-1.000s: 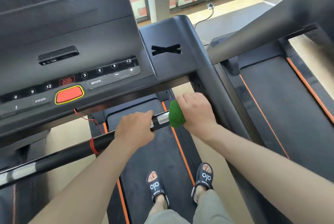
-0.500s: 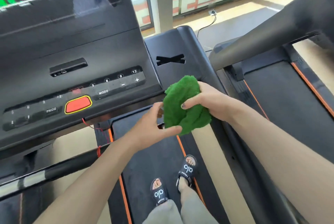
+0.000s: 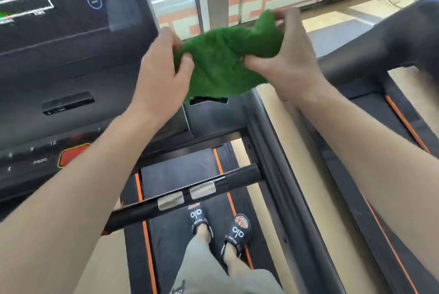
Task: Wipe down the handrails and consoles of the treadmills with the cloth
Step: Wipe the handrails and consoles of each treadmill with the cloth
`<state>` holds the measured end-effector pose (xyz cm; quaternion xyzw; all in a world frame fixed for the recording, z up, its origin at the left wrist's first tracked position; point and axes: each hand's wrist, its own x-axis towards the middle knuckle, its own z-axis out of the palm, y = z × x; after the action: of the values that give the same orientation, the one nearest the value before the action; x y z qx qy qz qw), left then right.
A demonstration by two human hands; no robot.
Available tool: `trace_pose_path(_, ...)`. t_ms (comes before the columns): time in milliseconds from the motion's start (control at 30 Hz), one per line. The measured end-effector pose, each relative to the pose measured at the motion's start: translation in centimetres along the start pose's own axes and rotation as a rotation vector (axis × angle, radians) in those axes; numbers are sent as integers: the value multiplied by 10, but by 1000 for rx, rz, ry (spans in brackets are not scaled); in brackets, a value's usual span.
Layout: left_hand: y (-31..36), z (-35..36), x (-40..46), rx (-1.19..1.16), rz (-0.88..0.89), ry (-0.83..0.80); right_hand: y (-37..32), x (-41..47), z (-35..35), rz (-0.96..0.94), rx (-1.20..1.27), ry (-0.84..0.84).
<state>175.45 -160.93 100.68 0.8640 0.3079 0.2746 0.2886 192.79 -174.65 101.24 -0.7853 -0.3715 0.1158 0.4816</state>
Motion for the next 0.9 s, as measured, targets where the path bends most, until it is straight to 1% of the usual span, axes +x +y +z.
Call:
trace_pose_path(33, 0, -1, 7, 66, 72, 11, -2, 3, 3, -92, -26, 21)
trace_pose_path(67, -4, -1, 9, 180, 137, -36, -1, 1, 8, -162, -57, -2)
trace_pose_path(100, -13, 2, 9, 325, 194, -127, 7, -4, 15, -213, -95, -67)
trace_pose_path(133, -23, 6, 6, 458, 227, -237, 19, -13, 21, -239, -149, -173)
trace_pose_path(167, -33, 10, 0, 554, 223, -331, 34, -25, 28, -249, -208, -306)
trace_pose_path(200, -41, 15, -7, 602, 188, -397, 49, -39, 35, -255, -282, -431)
trace_pose_path(233, -48, 19, -15, 598, 157, -427, 61, -54, 41, -266, -350, -489)
trace_pose_path(267, -52, 25, -21, 564, 142, -431, 69, -65, 45, -263, -383, -458)
trace_pose_path(367, -54, 50, -22, 475, 210, -407, 69, -67, 58, -185, -306, -150)
trace_pose_path(400, -52, 58, -20, 457, 219, -419, 65, -64, 61, -174, -283, -92)
trace_pose_path(433, -50, 66, -17, 450, 212, -448, 63, -58, 67, -166, -275, -92)
trace_pose_path(467, -50, 72, -16, 462, 188, -490, 64, -54, 73, -153, -301, -150)
trace_pose_path(533, -56, 83, -17, 569, 146, -581, 72, -47, 87, -161, -504, -317)
trace_pose_path(600, -65, 89, -17, 651, 114, -614, 80, -41, 96, -170, -676, -426)
trace_pose_path(733, -69, 98, 1, 710, 93, -596, 83, -11, 105, -173, -721, -473)
trace_pose_path(833, -72, 102, 35, 791, 68, -603, 82, 27, 114, -181, -719, -490)
trace_pose_path(900, -80, 105, 63, 805, 37, -607, 82, 53, 123, -171, -710, -479)
